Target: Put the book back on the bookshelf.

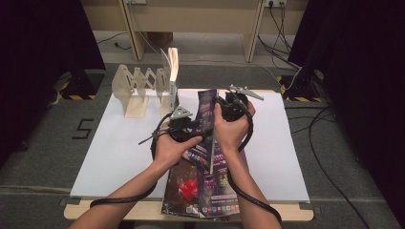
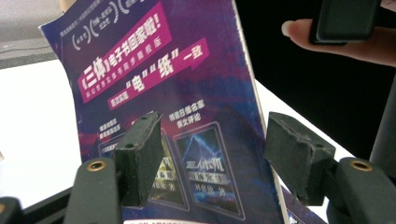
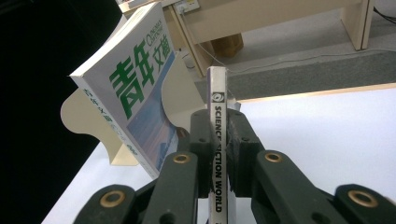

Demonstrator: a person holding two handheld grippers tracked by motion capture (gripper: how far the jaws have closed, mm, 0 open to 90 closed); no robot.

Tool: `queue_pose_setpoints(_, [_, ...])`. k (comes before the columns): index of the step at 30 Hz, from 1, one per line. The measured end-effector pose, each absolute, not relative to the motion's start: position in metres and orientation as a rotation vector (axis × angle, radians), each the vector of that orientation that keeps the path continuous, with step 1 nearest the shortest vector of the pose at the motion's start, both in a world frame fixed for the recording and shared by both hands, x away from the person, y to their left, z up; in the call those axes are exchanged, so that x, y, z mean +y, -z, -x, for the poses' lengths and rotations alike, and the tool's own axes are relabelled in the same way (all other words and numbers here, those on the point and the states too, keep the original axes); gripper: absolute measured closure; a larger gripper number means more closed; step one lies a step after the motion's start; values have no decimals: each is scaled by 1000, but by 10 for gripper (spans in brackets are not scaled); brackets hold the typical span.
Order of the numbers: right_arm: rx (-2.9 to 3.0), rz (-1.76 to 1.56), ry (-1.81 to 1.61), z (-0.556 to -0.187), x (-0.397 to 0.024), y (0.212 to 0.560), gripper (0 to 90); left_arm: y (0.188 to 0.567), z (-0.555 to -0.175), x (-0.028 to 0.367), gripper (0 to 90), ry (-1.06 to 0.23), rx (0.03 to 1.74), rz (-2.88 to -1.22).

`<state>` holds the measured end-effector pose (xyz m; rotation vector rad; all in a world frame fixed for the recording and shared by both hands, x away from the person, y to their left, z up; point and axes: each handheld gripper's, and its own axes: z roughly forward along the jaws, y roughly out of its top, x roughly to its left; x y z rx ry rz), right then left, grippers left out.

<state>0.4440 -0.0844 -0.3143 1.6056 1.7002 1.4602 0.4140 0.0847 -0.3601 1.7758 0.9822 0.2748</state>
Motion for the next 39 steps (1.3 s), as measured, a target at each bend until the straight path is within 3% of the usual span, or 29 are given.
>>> queue_pose_setpoints(23, [1674, -1635, -1470, -443, -82, 314, 828, 365, -422, 49, 349, -459, 997, -1850])
queue_pose_setpoints(28, [1681, -1617, -1470, -441, -79, 312, 826, 363, -419, 50, 439, -446, 998, -1856])
queue_pose_setpoints(32, [1700, -1604, -1470, -438, -78, 312, 821, 365, -417, 60, 530, -349, 1055, -1813])
queue_pose_setpoints(39, [1740, -1546, -1461, -436, -69, 314, 798, 365, -415, 70, 654, -346, 1107, -1829])
